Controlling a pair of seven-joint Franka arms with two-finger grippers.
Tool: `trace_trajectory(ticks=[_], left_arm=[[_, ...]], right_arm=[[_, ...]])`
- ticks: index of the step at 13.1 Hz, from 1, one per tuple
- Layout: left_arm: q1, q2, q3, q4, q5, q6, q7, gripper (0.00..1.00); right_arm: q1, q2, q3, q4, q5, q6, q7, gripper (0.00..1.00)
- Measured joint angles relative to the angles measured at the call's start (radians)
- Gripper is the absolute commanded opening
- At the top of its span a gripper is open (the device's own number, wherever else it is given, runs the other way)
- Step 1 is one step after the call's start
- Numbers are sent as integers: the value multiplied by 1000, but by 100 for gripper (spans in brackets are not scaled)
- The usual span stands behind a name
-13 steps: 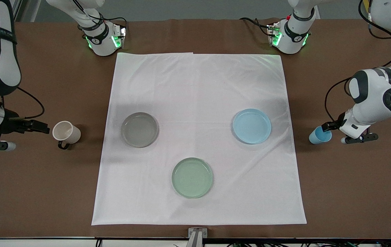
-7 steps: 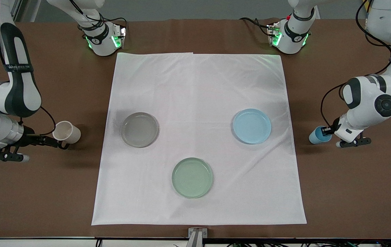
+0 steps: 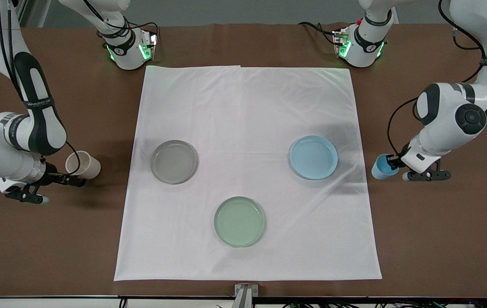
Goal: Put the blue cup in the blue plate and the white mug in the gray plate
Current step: 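Carry the blue cup onto the blue plate while the right gripper grasps the mug, then release the cup and withdraw the left gripper while the right gripper carries the mug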
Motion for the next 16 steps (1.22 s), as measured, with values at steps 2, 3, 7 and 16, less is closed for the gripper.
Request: trace_trajectory(ticks=[2,3,7,16], left_arm=[[-2,-19,-87,-14,-1,-43,-109,0],[-5,-17,-131,-23,-1,-48,-173,0],[-19,32,-260,-40,-1,-47,-384,1],[-51,189,-272,28,-1,20,-409,100]], right_arm=[[0,5,0,-21,17,4,1,80],[0,5,0,-27,19,4,1,73],[0,5,0,-40,20,2,1,30],[19,-7,12,-29,21,-26,6,0]])
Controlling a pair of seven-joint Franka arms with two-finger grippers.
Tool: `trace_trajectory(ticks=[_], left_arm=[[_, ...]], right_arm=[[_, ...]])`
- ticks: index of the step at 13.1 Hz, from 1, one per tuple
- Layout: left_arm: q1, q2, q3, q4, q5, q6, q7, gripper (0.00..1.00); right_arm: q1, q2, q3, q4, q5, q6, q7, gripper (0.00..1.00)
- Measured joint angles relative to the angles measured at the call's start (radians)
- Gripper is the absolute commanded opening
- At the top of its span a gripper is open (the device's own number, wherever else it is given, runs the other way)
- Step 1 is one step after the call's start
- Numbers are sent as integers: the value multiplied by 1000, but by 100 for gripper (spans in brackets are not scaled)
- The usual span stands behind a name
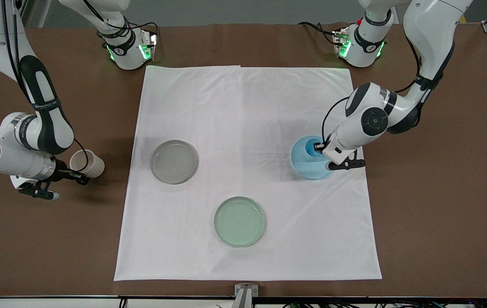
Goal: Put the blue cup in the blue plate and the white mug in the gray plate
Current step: 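Release the cup and withdraw the left gripper while the right gripper carries the mug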
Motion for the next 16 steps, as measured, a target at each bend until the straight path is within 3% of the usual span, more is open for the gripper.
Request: trace_trajectory(ticks=[4,8,10,13,16], left_arm=[[14,-6,2,88,0,-40,-1,100],[64,-63,4,377,2,-383,0,100],[89,-81,7,491,26,-476,2,100],[140,-117,7,534,57,-516,70,100],[198,-183,8,544,57,-574,186,100]], right_arm=[[92,-61,19,13,84,-84,60,0],[255,-74,25,10,142,-91,281,0],[353,-74,26,9,142,-82,430,0],[448,-74,24,0,130,-68,575,0],[492,-73,23,-14,52,-53,685,0]])
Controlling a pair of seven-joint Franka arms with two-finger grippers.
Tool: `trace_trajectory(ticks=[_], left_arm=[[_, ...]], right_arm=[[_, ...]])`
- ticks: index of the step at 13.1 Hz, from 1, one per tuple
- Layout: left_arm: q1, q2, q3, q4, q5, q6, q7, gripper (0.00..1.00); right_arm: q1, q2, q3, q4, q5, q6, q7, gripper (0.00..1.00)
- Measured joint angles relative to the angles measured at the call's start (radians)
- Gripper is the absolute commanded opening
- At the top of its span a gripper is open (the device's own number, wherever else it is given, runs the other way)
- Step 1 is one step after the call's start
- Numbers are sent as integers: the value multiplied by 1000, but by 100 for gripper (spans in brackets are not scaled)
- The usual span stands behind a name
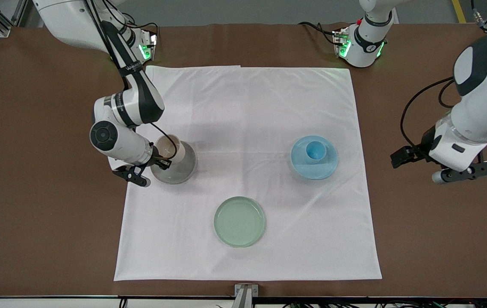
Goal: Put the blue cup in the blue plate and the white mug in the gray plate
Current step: 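Release the cup and withdraw the left gripper while the right gripper carries the mug, then lower the white mug onto the gray plate and open the right gripper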
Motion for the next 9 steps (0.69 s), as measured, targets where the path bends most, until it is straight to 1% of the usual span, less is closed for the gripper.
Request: trace_trajectory(ticks=[4,5,6,7,8,9], left_arm=[[28,-95,3,52,0,-147,113,100],[6,-114,25,59,0,-178,134,100],[-60,-133,90,60,-1,-206,146,100],[-152,-151,179,61,-7,-237,150,100],[-222,-169,246,61,-27,-268,151,100],[-256,-186,283,61,-60,-297,151,100]], right_arm=[[5,8,-6,-79,-17,126,14,0],[5,12,-8,-86,-17,139,14,4],[5,14,-8,-88,-17,147,14,38],[5,15,-8,-88,-17,148,15,94],[4,15,-11,-87,-17,148,15,100],[3,15,-14,-85,-17,149,15,100]])
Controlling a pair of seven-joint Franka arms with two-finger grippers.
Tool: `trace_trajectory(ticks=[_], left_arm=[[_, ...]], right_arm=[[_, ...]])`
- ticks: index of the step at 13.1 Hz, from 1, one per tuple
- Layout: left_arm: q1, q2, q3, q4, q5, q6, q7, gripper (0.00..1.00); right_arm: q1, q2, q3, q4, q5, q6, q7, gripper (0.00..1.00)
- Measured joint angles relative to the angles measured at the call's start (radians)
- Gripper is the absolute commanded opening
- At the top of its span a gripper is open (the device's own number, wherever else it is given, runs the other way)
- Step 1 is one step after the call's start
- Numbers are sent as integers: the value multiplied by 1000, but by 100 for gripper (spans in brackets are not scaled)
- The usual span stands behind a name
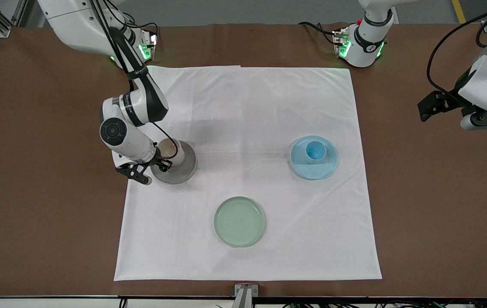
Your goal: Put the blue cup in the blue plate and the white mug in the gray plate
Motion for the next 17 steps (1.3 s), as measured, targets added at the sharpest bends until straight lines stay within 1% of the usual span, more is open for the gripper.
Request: trace_trajectory(ticks=[2,3,4,5,6,8,10,12,14,15,17], left_arm=[[-29,-31,53,-1,-47,-42,2,100],[-59,-43,94,-2,-57,-61,4,100],[-93,-56,131,-5,-61,-74,7,100],[-118,-68,153,-12,-63,-82,7,100],[-135,-81,162,-25,-63,-85,6,100],[-147,-112,163,-60,-63,-83,5,100],[-148,-143,165,-98,-63,-62,7,100],[-148,-178,167,-142,-63,-17,16,100],[-148,-201,168,-160,-63,-2,18,100],[-147,-205,170,-161,-63,0,18,100],[-147,-203,175,-162,-63,8,18,100]], right_arm=[[-3,0,-5,19,0,0,0,100],[-8,-1,-8,43,-1,-23,-4,100],[-22,-3,-10,83,-4,-82,-23,100],[-45,-6,-12,133,-7,-157,-73,100],[-84,-11,-15,186,-13,-234,-150,100],[-190,-21,-24,272,-44,-347,-349,100],[-300,-30,-33,332,-80,-419,-519,100],[-385,-50,-36,389,-108,-476,-651,100],[-443,-69,-37,479,-114,-599,-717,100],[-456,-74,-37,528,-115,-662,-724,100],[-459,-77,-35,600,-115,-721,-724,100]])
